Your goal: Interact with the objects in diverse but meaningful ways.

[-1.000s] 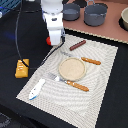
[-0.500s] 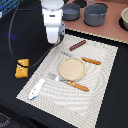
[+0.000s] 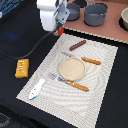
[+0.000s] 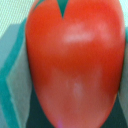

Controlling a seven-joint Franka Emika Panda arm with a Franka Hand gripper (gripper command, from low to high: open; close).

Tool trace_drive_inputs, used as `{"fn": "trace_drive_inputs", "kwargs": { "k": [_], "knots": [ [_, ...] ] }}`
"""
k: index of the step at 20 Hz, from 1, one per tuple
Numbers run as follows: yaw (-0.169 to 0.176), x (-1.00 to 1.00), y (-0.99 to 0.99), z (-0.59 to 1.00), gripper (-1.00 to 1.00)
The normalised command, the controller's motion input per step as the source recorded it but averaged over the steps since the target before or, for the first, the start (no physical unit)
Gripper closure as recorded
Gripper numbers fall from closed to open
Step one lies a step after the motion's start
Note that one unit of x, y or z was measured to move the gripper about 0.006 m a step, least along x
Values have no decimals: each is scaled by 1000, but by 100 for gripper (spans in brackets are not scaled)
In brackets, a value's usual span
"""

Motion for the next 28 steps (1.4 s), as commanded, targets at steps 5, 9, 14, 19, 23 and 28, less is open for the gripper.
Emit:
{"fn": "trace_drive_inputs", "kwargs": {
  "k": [5,9,14,19,23,28],
  "knots": [
    [-38,779,-573,256,100],
    [0,769,-713,0,100],
    [0,711,-765,24,100],
    [0,743,-757,-32,100],
    [0,824,-722,0,100],
    [0,739,-773,102,100]
  ]
}}
